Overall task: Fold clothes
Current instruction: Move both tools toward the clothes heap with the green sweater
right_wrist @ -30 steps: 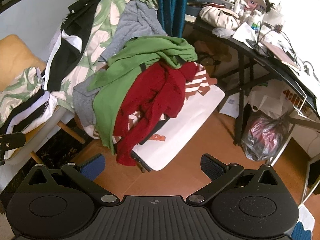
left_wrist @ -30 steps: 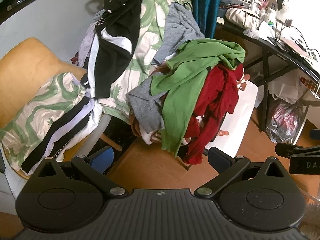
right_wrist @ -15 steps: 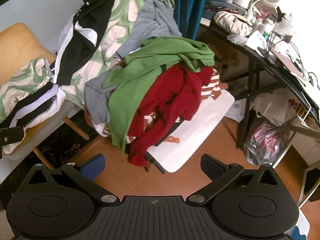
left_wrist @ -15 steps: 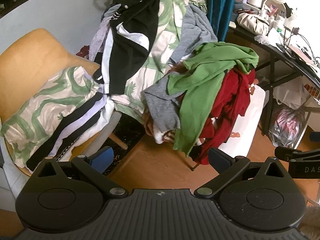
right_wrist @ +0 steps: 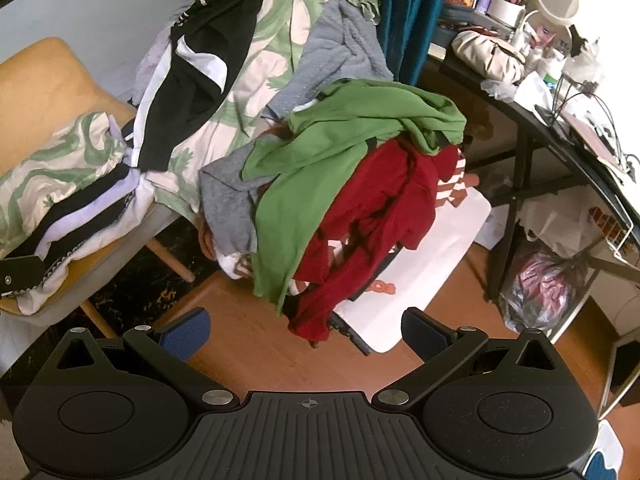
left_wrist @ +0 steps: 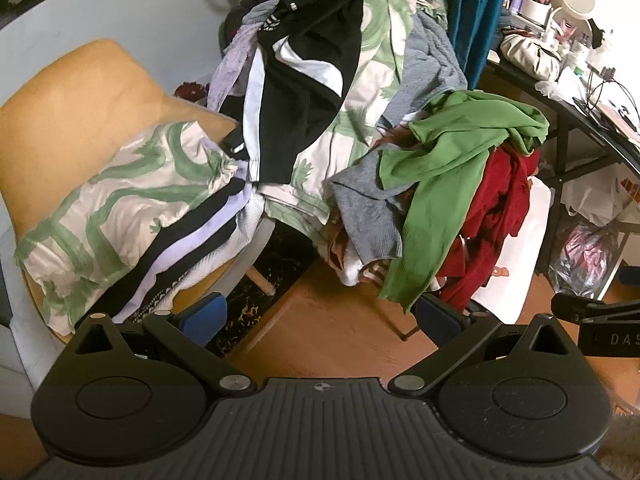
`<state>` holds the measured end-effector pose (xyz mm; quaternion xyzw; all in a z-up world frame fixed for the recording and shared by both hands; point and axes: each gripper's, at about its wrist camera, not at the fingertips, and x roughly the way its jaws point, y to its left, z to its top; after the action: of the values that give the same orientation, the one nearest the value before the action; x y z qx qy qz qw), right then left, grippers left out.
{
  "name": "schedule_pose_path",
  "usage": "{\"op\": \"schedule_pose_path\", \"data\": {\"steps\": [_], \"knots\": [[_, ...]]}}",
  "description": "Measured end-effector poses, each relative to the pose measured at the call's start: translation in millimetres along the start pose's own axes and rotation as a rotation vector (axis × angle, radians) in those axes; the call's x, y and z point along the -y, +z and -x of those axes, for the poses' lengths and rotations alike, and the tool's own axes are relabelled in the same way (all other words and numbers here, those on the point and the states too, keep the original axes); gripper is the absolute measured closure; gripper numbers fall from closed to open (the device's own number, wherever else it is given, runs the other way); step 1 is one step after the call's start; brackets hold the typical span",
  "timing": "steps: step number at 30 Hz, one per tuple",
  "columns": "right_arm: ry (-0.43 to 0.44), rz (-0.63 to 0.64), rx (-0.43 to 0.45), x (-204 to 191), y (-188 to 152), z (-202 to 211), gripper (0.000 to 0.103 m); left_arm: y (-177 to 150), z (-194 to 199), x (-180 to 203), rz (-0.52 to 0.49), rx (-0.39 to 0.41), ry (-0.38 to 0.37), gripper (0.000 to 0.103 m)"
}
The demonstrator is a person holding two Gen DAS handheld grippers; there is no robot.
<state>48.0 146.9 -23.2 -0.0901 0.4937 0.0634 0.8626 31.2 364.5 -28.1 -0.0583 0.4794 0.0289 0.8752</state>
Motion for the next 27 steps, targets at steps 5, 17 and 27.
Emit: {"op": "schedule_pose_path", "data": {"steps": [5,17,27], "knots": [[-0.007,0.006,-0.006,0.1,3.4,-3.9,0.001,2.0,-3.5,-3.0,0.007,0.000,-0.004,0.000],[0.010,-0.001,0.004,39.2,38.4,-29.0,0.001,33.5,-25.4,28.9,0.005,0.002,0.013,0.000],[0.015,-0.069,0.010,108.7,82.5,-56.7,0.001,77.1,-51.8,89.0,-0.039,0.014,0.029,0.000]]}}
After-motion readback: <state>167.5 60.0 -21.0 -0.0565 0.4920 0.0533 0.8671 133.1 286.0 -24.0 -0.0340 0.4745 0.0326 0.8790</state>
